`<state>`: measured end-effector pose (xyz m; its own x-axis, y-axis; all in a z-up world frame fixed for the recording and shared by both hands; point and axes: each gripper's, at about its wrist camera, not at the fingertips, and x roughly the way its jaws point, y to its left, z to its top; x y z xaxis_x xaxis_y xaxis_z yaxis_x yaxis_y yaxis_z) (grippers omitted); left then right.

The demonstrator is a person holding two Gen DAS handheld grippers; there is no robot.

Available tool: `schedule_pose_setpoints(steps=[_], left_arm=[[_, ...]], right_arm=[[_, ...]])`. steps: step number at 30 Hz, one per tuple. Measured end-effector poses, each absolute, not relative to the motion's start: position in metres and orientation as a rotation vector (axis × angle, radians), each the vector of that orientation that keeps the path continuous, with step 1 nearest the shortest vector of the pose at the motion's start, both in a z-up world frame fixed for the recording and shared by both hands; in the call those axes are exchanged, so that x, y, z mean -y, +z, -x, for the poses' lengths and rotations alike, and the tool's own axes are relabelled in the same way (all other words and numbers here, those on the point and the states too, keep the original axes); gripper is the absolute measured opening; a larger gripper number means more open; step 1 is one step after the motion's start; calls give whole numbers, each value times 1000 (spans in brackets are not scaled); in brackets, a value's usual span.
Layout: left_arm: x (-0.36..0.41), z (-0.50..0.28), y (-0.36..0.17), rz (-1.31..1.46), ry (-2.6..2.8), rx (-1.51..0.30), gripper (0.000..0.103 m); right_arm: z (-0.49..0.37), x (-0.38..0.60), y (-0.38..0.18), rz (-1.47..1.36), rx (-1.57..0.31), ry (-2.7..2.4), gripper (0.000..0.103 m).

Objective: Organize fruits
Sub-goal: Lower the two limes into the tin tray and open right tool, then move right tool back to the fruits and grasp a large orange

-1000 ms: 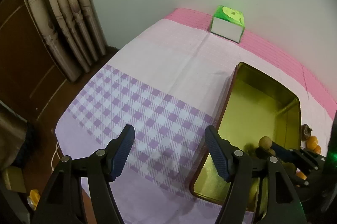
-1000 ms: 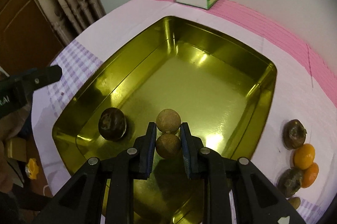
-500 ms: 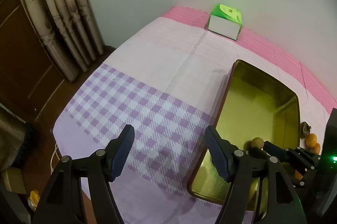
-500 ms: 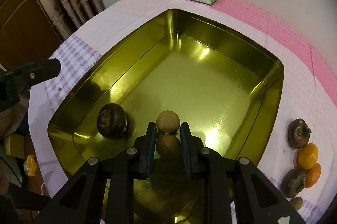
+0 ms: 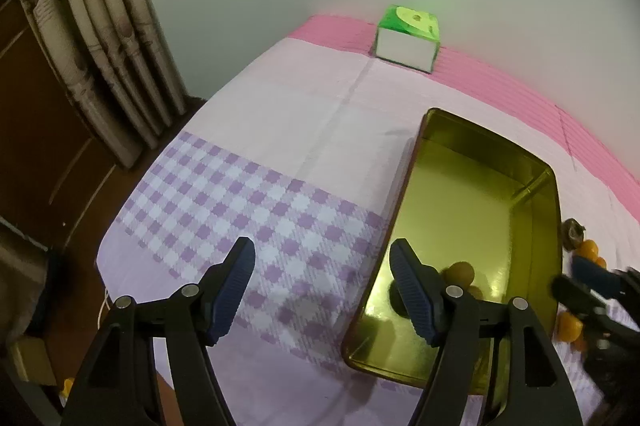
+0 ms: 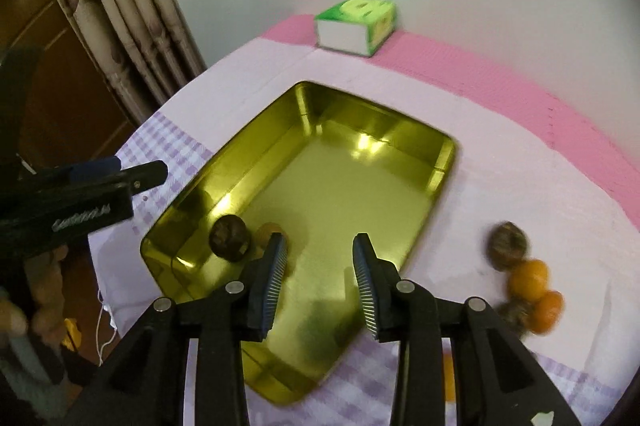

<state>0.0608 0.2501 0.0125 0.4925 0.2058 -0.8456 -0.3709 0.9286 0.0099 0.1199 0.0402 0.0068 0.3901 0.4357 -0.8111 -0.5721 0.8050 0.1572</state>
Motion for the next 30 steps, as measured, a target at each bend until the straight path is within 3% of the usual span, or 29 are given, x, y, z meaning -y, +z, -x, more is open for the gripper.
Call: schedule_pose_setpoints(steps=[16,30], left_arm=[[-222,-60,15,114,262,-1004,72],[-179,-56,16,11,134,-1010,75]], right_arm=[[-81,137,-9,68,-1056,363,33],[-71,154,-50,16,-1113,333,36]])
